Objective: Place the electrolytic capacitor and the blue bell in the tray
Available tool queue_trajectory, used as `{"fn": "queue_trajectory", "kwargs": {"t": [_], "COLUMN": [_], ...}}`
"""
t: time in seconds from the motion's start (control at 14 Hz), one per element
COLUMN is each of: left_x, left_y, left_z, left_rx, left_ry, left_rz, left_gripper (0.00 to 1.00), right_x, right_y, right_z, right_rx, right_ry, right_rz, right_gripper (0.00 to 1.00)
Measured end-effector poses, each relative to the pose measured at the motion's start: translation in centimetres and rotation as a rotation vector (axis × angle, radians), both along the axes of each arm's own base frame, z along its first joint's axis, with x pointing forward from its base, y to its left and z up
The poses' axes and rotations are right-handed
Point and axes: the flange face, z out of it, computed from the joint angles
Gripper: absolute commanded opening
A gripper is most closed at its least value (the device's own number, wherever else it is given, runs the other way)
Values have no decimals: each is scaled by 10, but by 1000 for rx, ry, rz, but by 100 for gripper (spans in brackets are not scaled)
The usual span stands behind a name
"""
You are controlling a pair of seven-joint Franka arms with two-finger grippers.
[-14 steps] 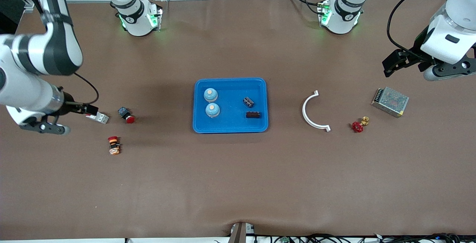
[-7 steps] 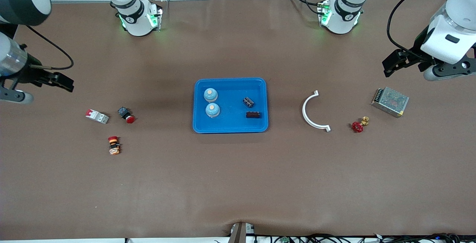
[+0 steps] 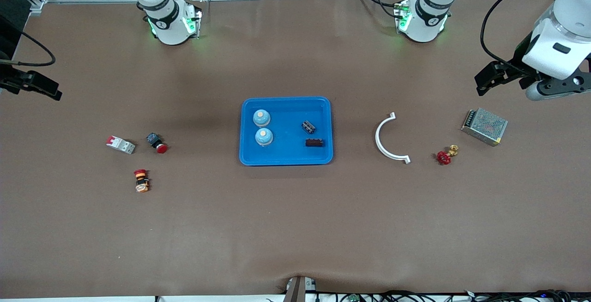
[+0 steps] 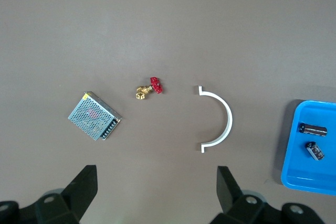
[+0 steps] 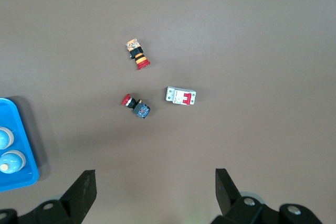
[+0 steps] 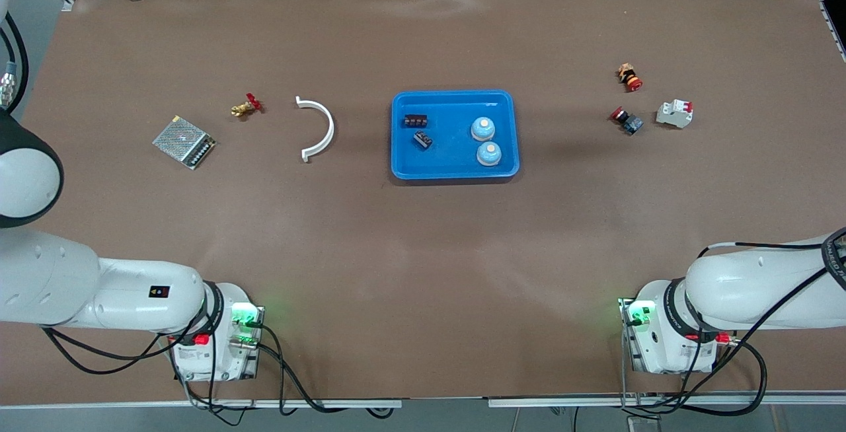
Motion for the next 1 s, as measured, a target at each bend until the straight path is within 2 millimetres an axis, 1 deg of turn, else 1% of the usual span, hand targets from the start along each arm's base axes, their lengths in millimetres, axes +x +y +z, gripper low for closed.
{"fn": "queue_trajectory", "kwargs": {"t": [0.14,0.21,1.0], "left_x": [0,0,0], "left_y": [0,0,0], "left_z": [0,0,0], "left_rx": [0,0,0], "left_ry": [0,0,0], "left_rz": [0,0,0], "left_gripper": [100,100,100], "right_x": [0,0,0], "right_y": [-8,-9,-5], "right_z": [-1,-2,-7], "right_rx": [7,8,15], "right_ry": [2,3,15], "right_rz": [-10,-11,-4], "right_gripper": [100,100,100]}}
